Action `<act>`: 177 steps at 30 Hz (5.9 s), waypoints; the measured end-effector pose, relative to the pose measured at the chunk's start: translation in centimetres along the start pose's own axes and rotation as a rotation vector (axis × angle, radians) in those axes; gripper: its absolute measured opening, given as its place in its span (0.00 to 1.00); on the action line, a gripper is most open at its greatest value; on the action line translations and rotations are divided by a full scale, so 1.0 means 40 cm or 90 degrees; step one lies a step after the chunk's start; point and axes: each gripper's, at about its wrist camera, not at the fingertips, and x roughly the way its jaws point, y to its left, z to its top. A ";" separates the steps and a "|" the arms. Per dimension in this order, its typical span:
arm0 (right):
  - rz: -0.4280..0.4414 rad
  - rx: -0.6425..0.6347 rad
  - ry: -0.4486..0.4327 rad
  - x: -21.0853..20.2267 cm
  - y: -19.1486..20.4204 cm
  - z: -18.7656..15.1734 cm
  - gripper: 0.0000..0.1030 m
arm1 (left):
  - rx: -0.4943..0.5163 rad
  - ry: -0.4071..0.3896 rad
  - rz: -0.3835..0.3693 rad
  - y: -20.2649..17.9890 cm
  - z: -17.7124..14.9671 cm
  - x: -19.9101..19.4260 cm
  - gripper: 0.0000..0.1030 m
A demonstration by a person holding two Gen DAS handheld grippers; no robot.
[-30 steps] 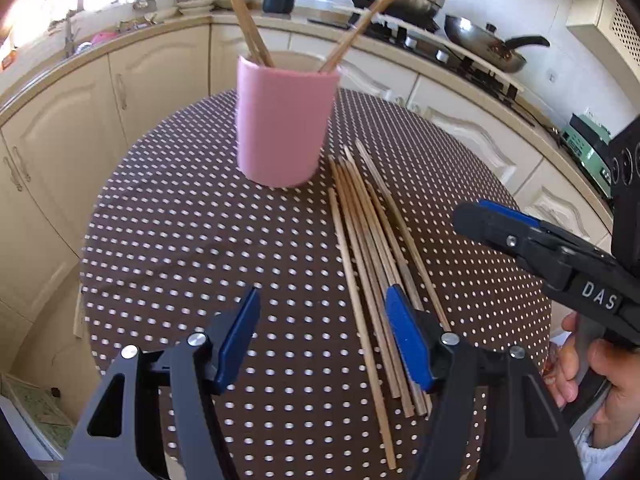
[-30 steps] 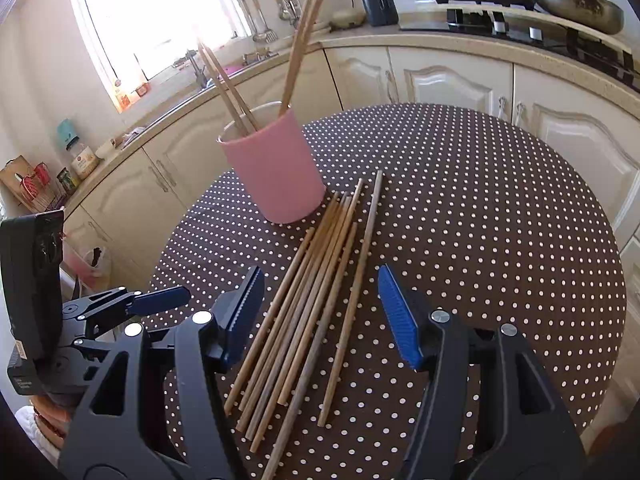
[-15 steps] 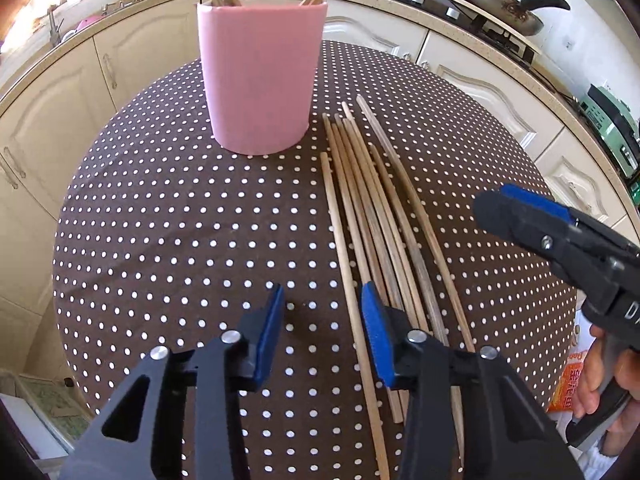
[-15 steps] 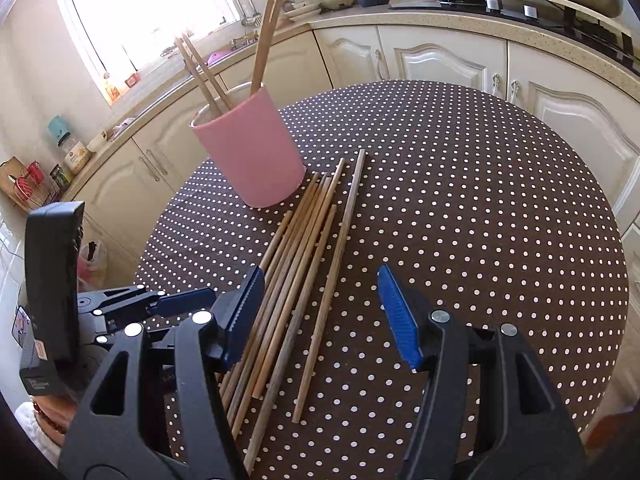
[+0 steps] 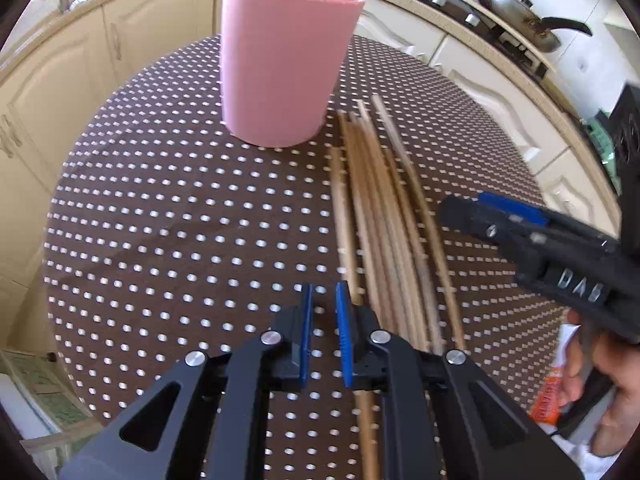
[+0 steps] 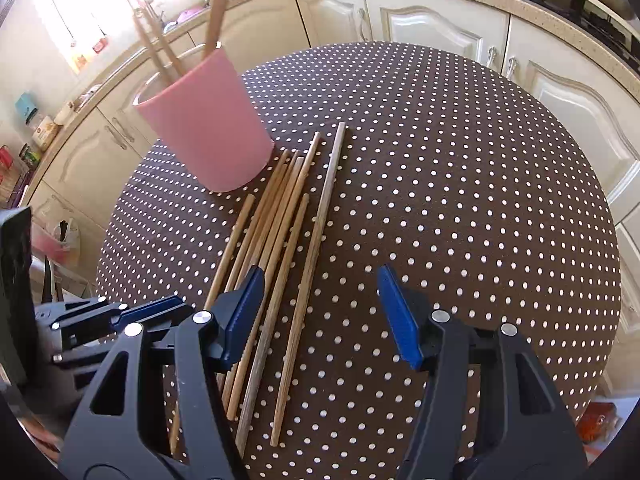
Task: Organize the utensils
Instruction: 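Move both open grippers down over the chopstick pile beside the cup, then close the left gripper on a chopstick while the right gripper grasps another, then lift both chopsticks upright and lower them into the pink cup, then open both grippers and withdraw them from the pink cup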
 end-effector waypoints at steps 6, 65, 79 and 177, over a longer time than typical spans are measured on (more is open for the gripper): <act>-0.031 -0.016 0.041 0.037 0.002 0.023 0.57 | 0.020 -0.002 -0.006 -0.033 0.008 0.013 0.12; -0.056 -0.070 0.139 0.095 0.039 0.051 0.06 | 0.044 -0.027 0.036 -0.051 0.084 0.026 0.05; 0.134 0.004 -0.036 -0.135 -0.060 -0.103 0.06 | 0.051 -0.153 -0.020 -0.015 0.000 -0.182 0.05; 0.148 -0.101 -0.434 -0.123 0.186 0.095 0.40 | -0.038 -0.542 0.034 0.091 0.144 -0.304 0.54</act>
